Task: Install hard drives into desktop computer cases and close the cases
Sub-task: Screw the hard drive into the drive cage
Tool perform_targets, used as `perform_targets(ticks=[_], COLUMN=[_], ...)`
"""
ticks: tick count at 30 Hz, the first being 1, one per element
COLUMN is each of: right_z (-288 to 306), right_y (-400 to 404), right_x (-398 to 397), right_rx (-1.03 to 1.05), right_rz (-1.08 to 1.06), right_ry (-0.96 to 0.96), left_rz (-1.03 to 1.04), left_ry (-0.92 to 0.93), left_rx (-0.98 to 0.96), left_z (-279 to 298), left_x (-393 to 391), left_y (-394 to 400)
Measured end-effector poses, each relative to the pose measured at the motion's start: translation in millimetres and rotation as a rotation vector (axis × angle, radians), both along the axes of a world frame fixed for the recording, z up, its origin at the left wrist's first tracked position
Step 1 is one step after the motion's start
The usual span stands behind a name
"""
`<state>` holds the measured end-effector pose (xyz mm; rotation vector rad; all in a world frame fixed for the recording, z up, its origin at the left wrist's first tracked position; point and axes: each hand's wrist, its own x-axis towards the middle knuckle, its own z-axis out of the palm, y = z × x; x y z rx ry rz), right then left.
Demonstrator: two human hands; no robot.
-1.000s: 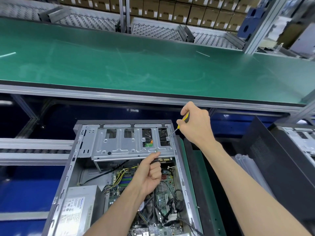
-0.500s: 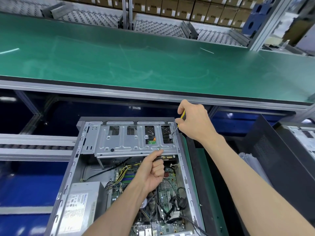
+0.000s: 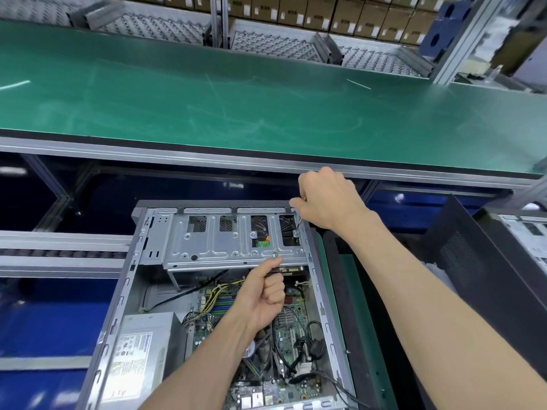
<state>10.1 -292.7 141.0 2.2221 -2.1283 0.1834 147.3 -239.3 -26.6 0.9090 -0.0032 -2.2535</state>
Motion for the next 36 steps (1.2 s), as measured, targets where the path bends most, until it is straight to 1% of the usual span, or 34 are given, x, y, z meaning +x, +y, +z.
perform_targets(ticks=[2, 4, 7, 9, 13, 14, 18, 23, 27, 28, 32, 36], right_z=[4.0, 4.8, 0.8, 1.2, 4.2, 3.7, 0.7, 3.4, 0.2, 0.9, 6.6, 4.5], right_y=[-0.7, -0.8, -2.1, -1.9, -2.6, -2.4, -2.2, -0.9, -0.5, -0.4, 0.2, 1.6], right_x=[-2.6, -3.6, -2.4, -0.6, -0.4, -0.2, 0.9, -1.5, 1.1, 1.9, 2.0, 3.8], right_rx=[0.068, 0.092, 0.011, -0.004, 0.085, 0.084, -0.01, 0.057, -0.035, -0.02, 0.081, 0.043], right_rz=[0.039, 0.038, -0.018, -0.028, 0.044, 0.046, 0.009, 0.065, 0.004, 0.008, 0.057, 0.05], right_ry=[-0.086, -0.114, -0.012, 0.036, -0.094, -0.095, -0.012, -0.084, 0.06, 0.063, -0.037, 0.031], left_rz=[0.004, 0.006, 0.002, 0.001, 0.007, 0.005, -0.001, 0.001, 0.003, 0.005, 0.008, 0.003], left_ry=[0.0, 0.001, 0.009, 0.005, 0.007, 0.009, 0.012, 0.016, 0.005, 0.002, 0.008, 0.016], left_rx=[0.001, -0.003, -0.005, -0.011, -0.011, -0.012, -0.013, -0.005, -0.002, 0.001, 0.007, -0.003], left_z=[-0.4, -1.1, -2.7, -3.5, -3.7, -3.8, -2.3, -0.3, 2.1, 2.4, 0.9, -0.8], left_x=[-0.1, -0.1, 0.5, 0.4, 0.3, 0.3, 0.8, 0.8, 0.8, 0.8, 1.0, 1.3], left_y=[-0.3, -0.6, -0.9, -1.1, -1.3, -1.3, -0.6, -0.2, 0.0, 0.2, -0.2, -0.4])
